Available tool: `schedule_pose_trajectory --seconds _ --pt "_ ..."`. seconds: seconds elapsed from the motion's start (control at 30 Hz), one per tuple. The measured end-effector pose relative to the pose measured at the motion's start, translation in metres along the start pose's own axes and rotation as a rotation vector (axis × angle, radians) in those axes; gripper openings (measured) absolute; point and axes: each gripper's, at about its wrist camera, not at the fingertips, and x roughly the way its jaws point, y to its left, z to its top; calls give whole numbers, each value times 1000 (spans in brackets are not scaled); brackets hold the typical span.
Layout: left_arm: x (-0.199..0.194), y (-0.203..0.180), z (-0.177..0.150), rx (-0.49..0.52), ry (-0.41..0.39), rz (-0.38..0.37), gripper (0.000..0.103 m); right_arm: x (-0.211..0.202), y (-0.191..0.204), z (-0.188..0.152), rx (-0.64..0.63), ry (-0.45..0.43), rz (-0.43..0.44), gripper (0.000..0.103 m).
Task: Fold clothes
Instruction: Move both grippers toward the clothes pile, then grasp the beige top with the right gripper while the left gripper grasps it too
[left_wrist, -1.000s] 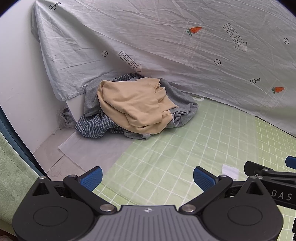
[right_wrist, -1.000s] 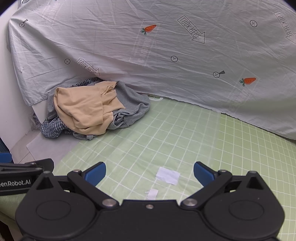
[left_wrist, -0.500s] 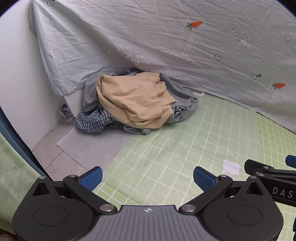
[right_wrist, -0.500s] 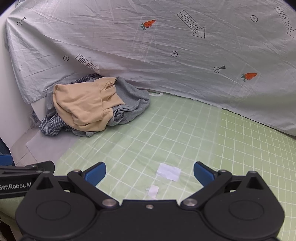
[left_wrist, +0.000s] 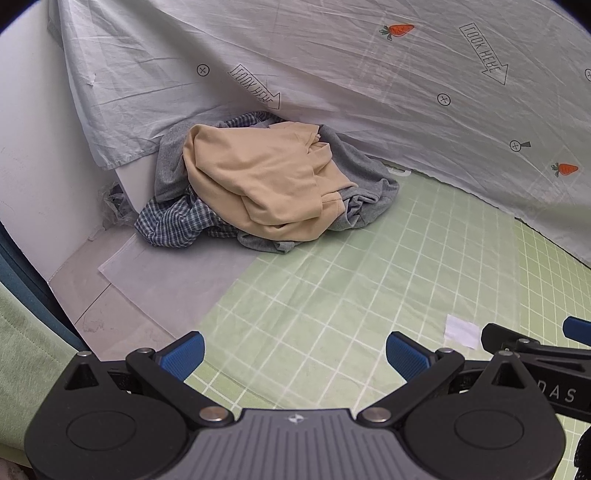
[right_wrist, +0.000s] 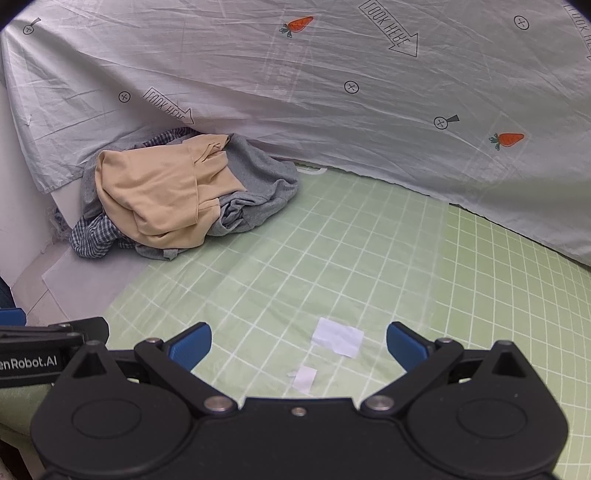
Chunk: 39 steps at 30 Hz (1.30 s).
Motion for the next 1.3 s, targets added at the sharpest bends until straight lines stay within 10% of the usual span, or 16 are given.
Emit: schedule_pose_trajectory --seconds 0.6,0.97,1.3 --pt "118 51 103 -121 50 32 103 129 11 102 -133 -18 21 99" --pt "211 117 178 -296 54 104 80 243 67 179 -155 5 228 75" --pt "250 129 192 -342 50 80 67 303 88 208 132 85 469 54"
